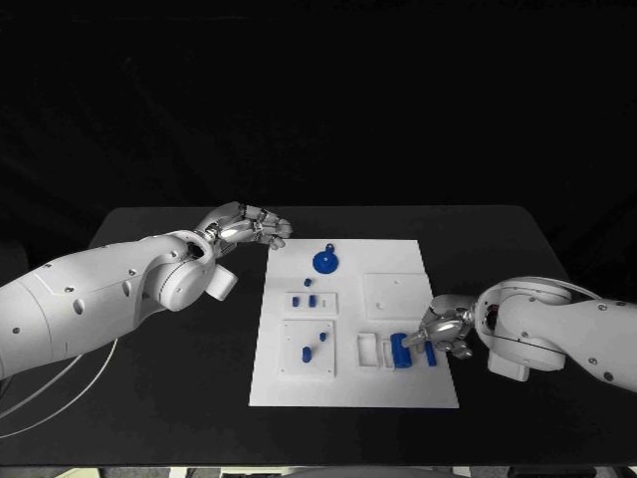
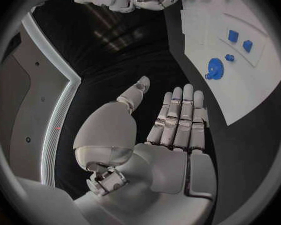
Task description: Assemble the parts on the task board
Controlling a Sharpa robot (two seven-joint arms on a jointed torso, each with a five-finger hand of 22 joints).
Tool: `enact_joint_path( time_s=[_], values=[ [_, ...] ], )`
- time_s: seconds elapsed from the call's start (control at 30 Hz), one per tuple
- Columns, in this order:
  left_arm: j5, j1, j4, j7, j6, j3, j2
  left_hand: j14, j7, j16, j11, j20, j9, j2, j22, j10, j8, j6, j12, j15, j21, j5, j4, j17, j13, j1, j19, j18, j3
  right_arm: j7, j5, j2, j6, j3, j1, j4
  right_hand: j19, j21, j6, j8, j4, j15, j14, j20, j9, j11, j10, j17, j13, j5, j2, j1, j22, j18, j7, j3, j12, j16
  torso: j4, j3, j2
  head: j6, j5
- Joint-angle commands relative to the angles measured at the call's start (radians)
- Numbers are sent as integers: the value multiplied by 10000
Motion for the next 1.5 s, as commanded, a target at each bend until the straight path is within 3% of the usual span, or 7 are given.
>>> enact_joint_path(
  time_s=[0.03,0.67,0.83,1.13,1.5],
  values=[
    [70,1,33,100,136,6,2,77,0,-47,46,-12,-11,5,12,37,39,-79,69,-7,-55,24,39,16,-11,-124,58,194,8,-168,-289,85,-159,-42,-67,-96,-6,67,161,-23,77,-69,28,-100,19,-16,-93,15,10,25,-19,-136,167,621,97,26,56,38,-1,-3,-4,-38,16],
    [117,1,49,134,184,6,-18,73,8,-92,53,-6,-25,-30,36,22,45,-101,73,0,-95,18,117,57,-42,-295,58,189,-54,-241,-191,696,-763,-73,-486,-363,-20,108,128,-82,148,-57,43,-106,34,-4,-99,45,7,26,-195,-205,156,621,111,145,54,8,-17,2,-3,-87,110],
    [119,1,41,140,185,6,1,73,7,-97,52,-7,-26,-29,39,22,47,-103,75,-1,-100,19,125,62,-45,-307,59,190,-55,-334,-415,784,-571,-74,-538,-437,-27,125,131,-93,95,-55,46,-115,46,-2,-112,52,6,26,-173,-132,154,621,112,220,49,-10,-10,2,-6,-109,129],
    [131,1,39,136,202,6,14,75,7,-113,52,-9,-31,-21,50,19,51,-109,79,-1,-112,19,163,80,-57,-363,67,195,-62,-384,-714,881,-727,-85,-540,-566,-62,176,91,-178,-189,-30,66,-101,26,23,-116,81,7,25,63,68,155,621,137,343,59,-44,-12,-9,-11,-133,143],
    [131,2,30,127,188,6,-1,74,6,-121,52,-11,-33,-18,54,17,52,-112,80,-2,-117,20,167,87,-62,-369,70,199,-58,-364,-714,783,-927,-93,-541,-408,-94,230,293,-163,-472,-48,88,-56,16,-5,-101,115,-4,24,305,185,149,621,105,553,66,-77,-5,-4,-13,-71,199]
  ],
)
